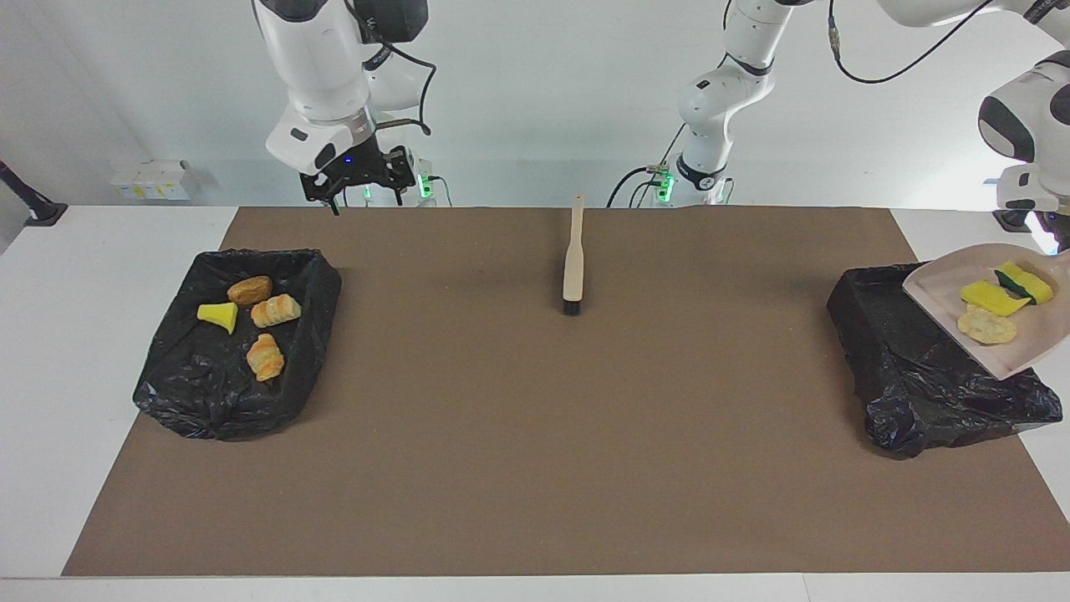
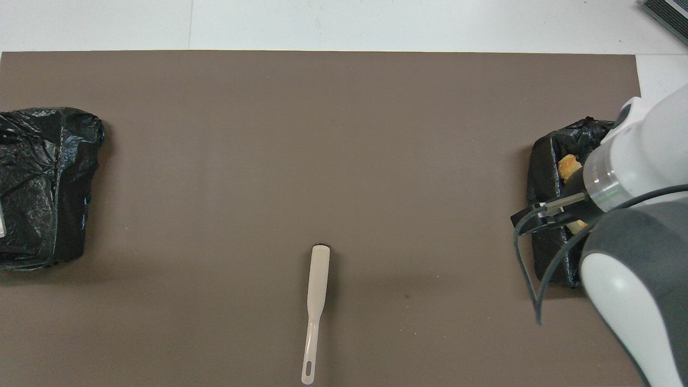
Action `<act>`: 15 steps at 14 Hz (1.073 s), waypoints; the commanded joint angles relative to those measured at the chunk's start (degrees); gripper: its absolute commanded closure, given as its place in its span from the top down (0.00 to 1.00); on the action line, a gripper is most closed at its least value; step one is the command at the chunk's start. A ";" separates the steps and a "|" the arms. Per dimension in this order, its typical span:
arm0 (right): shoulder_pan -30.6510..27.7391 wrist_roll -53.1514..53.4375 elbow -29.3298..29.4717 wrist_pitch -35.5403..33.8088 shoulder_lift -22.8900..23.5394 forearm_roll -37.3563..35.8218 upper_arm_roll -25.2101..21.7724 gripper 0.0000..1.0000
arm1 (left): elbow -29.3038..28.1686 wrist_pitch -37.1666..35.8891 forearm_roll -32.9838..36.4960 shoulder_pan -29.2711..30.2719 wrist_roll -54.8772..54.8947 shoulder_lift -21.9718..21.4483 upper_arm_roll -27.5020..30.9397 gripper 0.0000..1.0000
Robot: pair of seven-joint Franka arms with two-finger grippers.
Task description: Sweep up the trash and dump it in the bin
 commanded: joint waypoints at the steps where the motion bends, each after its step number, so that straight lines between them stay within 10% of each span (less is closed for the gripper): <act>1: -2.31 -1.74 0.81 1.15 -0.16 -1.11 -1.31 1.00 | 1.27 0.27 1.66 -0.60 -1.07 0.50 0.53 0.00; 15: -2.57 2.57 2.30 0.38 -2.01 2.67 -6.95 1.00 | 0.57 -3.24 10.52 -3.85 -6.17 -0.20 0.53 0.00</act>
